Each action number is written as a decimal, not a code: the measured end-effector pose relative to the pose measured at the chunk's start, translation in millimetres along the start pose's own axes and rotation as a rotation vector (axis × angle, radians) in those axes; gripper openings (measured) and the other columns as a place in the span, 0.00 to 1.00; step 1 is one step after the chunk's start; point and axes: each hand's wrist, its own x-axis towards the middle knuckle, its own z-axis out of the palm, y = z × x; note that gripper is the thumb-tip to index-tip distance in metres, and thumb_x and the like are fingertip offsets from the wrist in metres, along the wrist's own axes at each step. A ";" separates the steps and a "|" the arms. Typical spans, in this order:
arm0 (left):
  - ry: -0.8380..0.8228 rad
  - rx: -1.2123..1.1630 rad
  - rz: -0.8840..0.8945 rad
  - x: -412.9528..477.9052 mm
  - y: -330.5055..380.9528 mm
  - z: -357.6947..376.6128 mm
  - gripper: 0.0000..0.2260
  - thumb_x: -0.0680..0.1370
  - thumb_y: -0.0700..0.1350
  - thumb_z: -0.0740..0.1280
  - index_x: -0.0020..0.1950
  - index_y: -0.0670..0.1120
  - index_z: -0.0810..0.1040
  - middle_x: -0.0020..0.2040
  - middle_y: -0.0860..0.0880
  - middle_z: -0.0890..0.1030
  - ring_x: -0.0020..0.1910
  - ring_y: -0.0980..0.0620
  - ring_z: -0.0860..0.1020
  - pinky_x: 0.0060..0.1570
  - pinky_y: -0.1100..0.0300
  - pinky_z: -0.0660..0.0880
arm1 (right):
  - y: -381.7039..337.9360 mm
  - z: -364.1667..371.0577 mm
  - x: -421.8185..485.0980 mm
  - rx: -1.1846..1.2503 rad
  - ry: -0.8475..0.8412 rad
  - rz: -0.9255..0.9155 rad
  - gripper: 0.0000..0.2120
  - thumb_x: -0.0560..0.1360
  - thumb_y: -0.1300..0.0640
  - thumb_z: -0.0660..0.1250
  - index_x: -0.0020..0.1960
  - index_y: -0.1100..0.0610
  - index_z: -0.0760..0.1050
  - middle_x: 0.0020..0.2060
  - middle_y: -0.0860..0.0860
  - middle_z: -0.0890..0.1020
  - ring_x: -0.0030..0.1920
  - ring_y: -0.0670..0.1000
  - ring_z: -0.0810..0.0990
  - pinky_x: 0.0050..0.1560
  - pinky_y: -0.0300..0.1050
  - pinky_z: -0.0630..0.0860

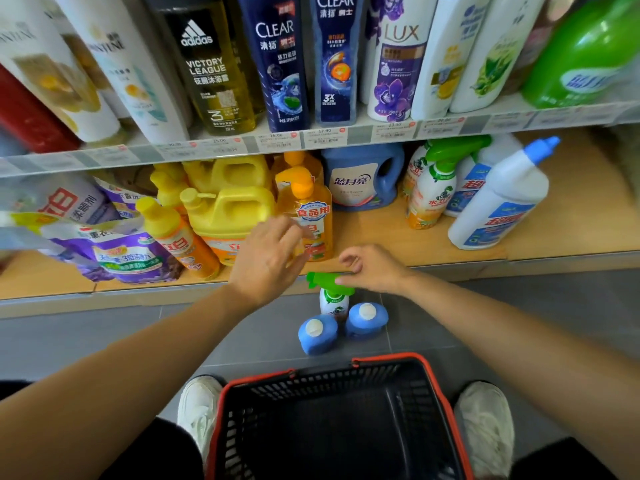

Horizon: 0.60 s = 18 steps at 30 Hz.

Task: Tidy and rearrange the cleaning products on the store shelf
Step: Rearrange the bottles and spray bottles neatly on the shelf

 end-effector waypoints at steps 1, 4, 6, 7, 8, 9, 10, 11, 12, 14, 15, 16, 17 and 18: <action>-0.081 -0.070 0.007 -7.0 3.4 2.1 0.09 0.75 0.43 0.74 0.54 0.43 0.81 0.49 0.44 0.81 0.47 0.43 0.78 0.42 0.48 0.75 | -2.4 5.7 -2.8 -0.092 -0.057 -0.023 0.25 0.69 0.47 0.78 0.62 0.53 0.78 0.55 0.48 0.83 0.48 0.45 0.80 0.48 0.38 0.76; -0.381 -0.264 -0.093 -29.7 13.6 11.0 0.07 0.75 0.44 0.75 0.51 0.45 0.83 0.46 0.48 0.83 0.45 0.45 0.81 0.43 0.50 0.77 | -6.1 21.5 -8.9 -0.208 -0.128 -0.048 0.27 0.70 0.49 0.77 0.66 0.53 0.75 0.59 0.51 0.81 0.57 0.52 0.79 0.55 0.47 0.75; -0.634 -0.306 -0.217 -42.9 19.1 22.4 0.09 0.76 0.49 0.73 0.54 0.48 0.83 0.49 0.52 0.84 0.49 0.48 0.81 0.47 0.51 0.78 | -6.9 28.4 -10.8 -0.214 -0.103 -0.024 0.25 0.72 0.52 0.77 0.66 0.54 0.74 0.60 0.53 0.81 0.59 0.55 0.78 0.55 0.48 0.74; -0.762 -0.288 -0.264 -47.8 21.7 29.9 0.11 0.77 0.53 0.72 0.57 0.50 0.81 0.53 0.53 0.83 0.52 0.48 0.81 0.50 0.51 0.77 | -6.3 30.5 -11.6 -0.211 -0.080 -0.015 0.24 0.72 0.53 0.76 0.65 0.56 0.74 0.59 0.54 0.81 0.59 0.56 0.78 0.54 0.48 0.74; -0.867 -0.257 -0.300 -52.4 24.4 37.9 0.15 0.77 0.56 0.71 0.60 0.52 0.80 0.57 0.52 0.82 0.56 0.48 0.80 0.54 0.51 0.76 | -5.1 32.0 -12.1 -0.196 -0.057 -0.004 0.23 0.72 0.53 0.76 0.64 0.57 0.74 0.58 0.54 0.81 0.58 0.56 0.78 0.52 0.48 0.73; -0.941 -0.226 -0.326 -57.2 27.2 46.0 0.18 0.76 0.58 0.70 0.64 0.53 0.78 0.61 0.51 0.81 0.59 0.46 0.78 0.57 0.50 0.76 | -3.5 33.1 -13.4 -0.177 -0.037 0.006 0.21 0.73 0.53 0.76 0.62 0.57 0.75 0.57 0.55 0.82 0.56 0.56 0.79 0.49 0.47 0.72; -0.977 -0.208 -0.351 -61.9 29.7 53.7 0.21 0.76 0.59 0.71 0.66 0.54 0.77 0.63 0.50 0.80 0.61 0.45 0.77 0.58 0.49 0.75 | -1.3 34.2 -14.6 -0.161 -0.022 0.019 0.20 0.73 0.52 0.75 0.61 0.57 0.75 0.55 0.54 0.82 0.53 0.55 0.79 0.45 0.45 0.70; -0.977 -0.206 -0.378 -66.3 31.7 60.5 0.22 0.75 0.59 0.72 0.67 0.54 0.77 0.63 0.48 0.79 0.62 0.43 0.77 0.59 0.49 0.75 | 1.3 35.2 -16.1 -0.154 -0.015 0.033 0.18 0.74 0.51 0.75 0.60 0.56 0.76 0.51 0.52 0.83 0.49 0.54 0.79 0.41 0.44 0.67; -0.951 -0.212 -0.402 -70.6 33.1 66.1 0.23 0.74 0.58 0.73 0.67 0.54 0.77 0.63 0.47 0.79 0.61 0.43 0.77 0.58 0.49 0.74 | 4.3 36.3 -18.3 -0.146 -0.015 0.054 0.16 0.74 0.50 0.74 0.58 0.55 0.76 0.45 0.49 0.82 0.46 0.53 0.77 0.38 0.44 0.65; -0.885 -0.215 -0.418 -78.8 32.9 72.3 0.21 0.75 0.56 0.73 0.66 0.53 0.78 0.61 0.46 0.80 0.60 0.43 0.77 0.56 0.51 0.73 | 12.0 37.9 -25.0 -0.125 -0.020 0.096 0.14 0.72 0.48 0.76 0.52 0.53 0.76 0.38 0.46 0.78 0.42 0.51 0.76 0.36 0.43 0.67; -0.859 -0.212 -0.416 -82.0 31.1 73.2 0.20 0.75 0.56 0.73 0.66 0.53 0.78 0.60 0.47 0.80 0.60 0.43 0.77 0.56 0.52 0.72 | 16.0 38.2 -29.2 -0.128 -0.030 0.110 0.16 0.70 0.48 0.77 0.50 0.51 0.74 0.39 0.46 0.78 0.42 0.51 0.77 0.38 0.44 0.69; -0.838 -0.216 -0.421 -85.1 28.2 72.9 0.19 0.76 0.55 0.72 0.66 0.52 0.79 0.60 0.47 0.80 0.59 0.43 0.78 0.55 0.52 0.71 | 19.9 38.6 -33.6 -0.154 -0.046 0.124 0.18 0.68 0.48 0.79 0.50 0.51 0.73 0.42 0.47 0.79 0.43 0.51 0.78 0.40 0.45 0.71; -0.813 -0.229 -0.441 -87.3 24.2 72.3 0.18 0.77 0.54 0.72 0.65 0.51 0.79 0.59 0.46 0.81 0.58 0.43 0.78 0.55 0.52 0.71 | 23.8 38.9 -37.5 -0.194 -0.055 0.139 0.19 0.67 0.49 0.79 0.50 0.51 0.74 0.45 0.48 0.81 0.45 0.52 0.79 0.43 0.45 0.73; -0.784 -0.251 -0.481 -89.2 19.1 71.1 0.17 0.77 0.53 0.72 0.64 0.50 0.80 0.59 0.46 0.82 0.57 0.43 0.79 0.54 0.53 0.72 | 27.5 38.8 -40.2 -0.229 -0.047 0.151 0.19 0.66 0.49 0.80 0.51 0.53 0.77 0.47 0.50 0.82 0.47 0.53 0.80 0.45 0.46 0.74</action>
